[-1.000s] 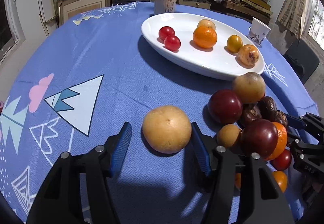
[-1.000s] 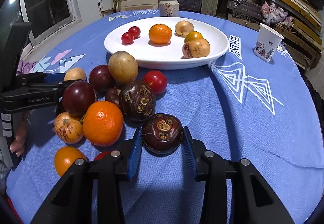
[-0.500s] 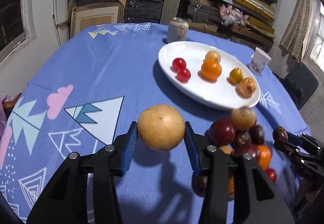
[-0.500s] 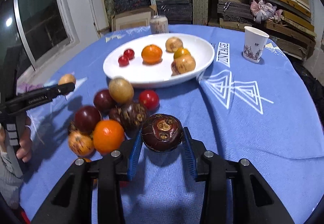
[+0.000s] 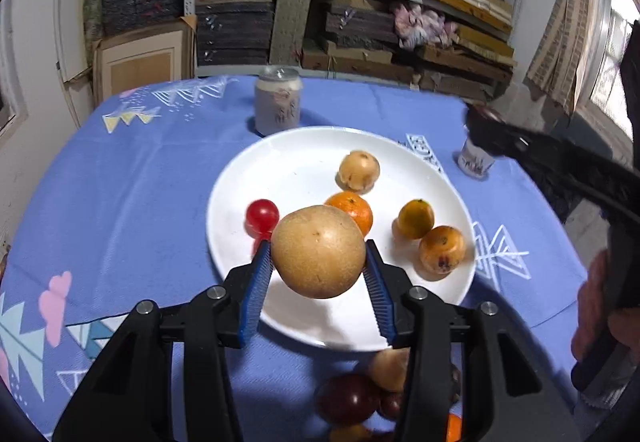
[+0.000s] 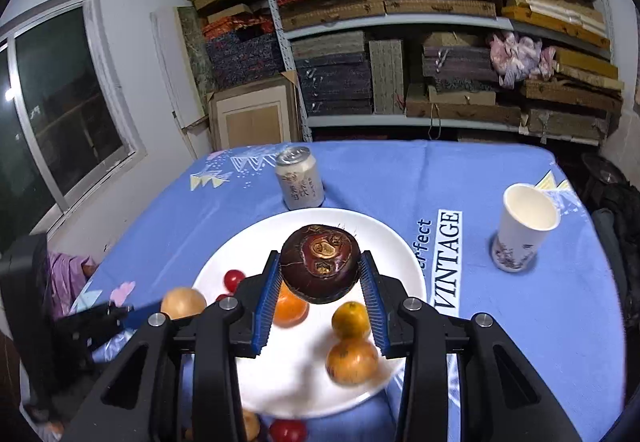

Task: Organize fruits
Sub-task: 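Carry both fruits over the white plate and open both tools, then move both open tools back to the fruit pile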

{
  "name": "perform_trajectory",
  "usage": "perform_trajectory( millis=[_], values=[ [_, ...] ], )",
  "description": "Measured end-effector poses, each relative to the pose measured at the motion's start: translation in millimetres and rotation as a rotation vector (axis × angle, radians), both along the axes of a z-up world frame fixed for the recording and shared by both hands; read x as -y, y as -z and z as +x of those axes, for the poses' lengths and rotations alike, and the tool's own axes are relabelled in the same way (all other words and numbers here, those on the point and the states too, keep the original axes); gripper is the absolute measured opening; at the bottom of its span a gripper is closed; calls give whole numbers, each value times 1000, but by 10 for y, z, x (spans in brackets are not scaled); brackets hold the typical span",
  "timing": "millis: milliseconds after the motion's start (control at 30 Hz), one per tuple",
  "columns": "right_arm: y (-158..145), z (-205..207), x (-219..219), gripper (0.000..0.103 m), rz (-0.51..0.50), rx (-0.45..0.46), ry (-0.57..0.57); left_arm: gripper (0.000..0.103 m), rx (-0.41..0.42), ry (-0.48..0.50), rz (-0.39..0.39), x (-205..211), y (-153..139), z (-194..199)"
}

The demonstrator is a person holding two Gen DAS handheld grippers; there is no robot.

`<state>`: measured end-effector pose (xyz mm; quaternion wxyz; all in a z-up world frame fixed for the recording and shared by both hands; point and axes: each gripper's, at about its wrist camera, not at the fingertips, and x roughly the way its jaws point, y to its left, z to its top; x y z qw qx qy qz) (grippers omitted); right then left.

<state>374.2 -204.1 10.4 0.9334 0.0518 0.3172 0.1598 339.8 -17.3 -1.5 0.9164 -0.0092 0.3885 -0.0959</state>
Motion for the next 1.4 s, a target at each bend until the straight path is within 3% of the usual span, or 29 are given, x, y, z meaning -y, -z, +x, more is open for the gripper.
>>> perform_trajectory(
  millis=[167, 433, 667, 833, 967, 1067, 1167, 1267, 1400],
  values=[
    [317, 392, -22, 40, -3, -65, 9, 45, -54, 27, 30, 122, 263, 216],
    [655, 654, -58, 40, -66, -129, 29, 45, -128, 71, 54, 235, 568, 349],
    [818, 755, -28, 41, -58, -175, 41, 46, -117, 84, 63, 272, 546, 326],
    [744, 704, 16, 53, -36, -154, 47, 46, -114, 85, 51, 260, 518, 297],
    [664, 647, 10, 59, -24, -142, 36, 70, -81, 64, 54, 223, 456, 247],
    [486, 508, 28, 70, 32, -104, 25, 74, -57, 46, 54, 172, 379, 203],
    [263, 303, 33, 79, 101, -68, 15, 82, -29, -4, 40, 40, 218, 90],
    [47, 19, -33, 82, 140, -60, -33, 92, 32, -72, 25, -153, 35, -132],
    [-67, -588, -70, 93, 134, -4, -78, 94, 63, -159, -31, -521, -17, -571]
  ],
)
